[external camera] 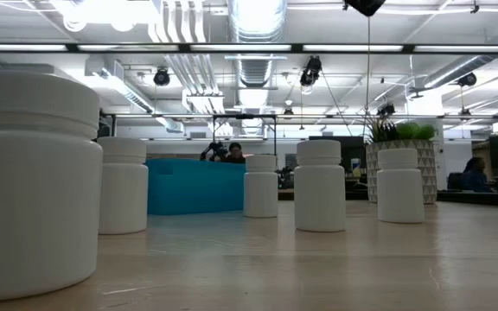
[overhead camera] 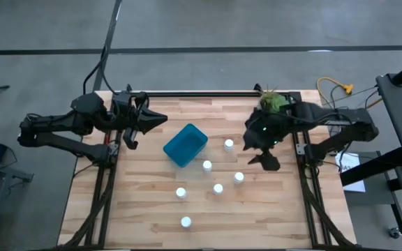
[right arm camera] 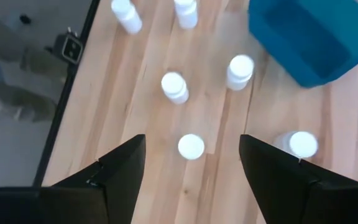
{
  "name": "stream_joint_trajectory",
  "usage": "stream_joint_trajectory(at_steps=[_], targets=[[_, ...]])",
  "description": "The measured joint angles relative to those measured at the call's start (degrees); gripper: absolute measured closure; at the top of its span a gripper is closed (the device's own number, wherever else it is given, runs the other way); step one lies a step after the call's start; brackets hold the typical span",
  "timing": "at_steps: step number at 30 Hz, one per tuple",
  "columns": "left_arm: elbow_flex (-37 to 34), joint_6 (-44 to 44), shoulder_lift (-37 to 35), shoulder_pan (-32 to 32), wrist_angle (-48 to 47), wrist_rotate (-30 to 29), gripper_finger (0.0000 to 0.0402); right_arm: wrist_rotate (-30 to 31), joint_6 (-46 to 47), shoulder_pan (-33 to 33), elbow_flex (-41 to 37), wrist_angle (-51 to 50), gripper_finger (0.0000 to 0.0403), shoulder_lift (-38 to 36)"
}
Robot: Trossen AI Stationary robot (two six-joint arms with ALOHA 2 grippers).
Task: Pick and place pill bottles into a basket
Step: Put the right white pill bottle into the blue container
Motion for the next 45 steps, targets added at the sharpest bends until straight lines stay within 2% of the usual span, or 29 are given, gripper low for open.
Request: stream_joint_trajectory(at_steps=[13,21,45], targets=[[0.0,0.0,0.4,0.0,0.2,0.0,0.0402,0.1,-1.5,3.0,-2.4,0.1,0.0163,7.3],[-0.1,0.0,0.2,0.0,0.5,0.0,0.0402,0.1,1.5,3.3,-9.2,5.9,0.0166,6.9],[-0.1,0.0,0.1,0.0,0.5,0.0,0.0402,0.2,3.2,4.9,-21.4,19.5,0.0170,7.2]])
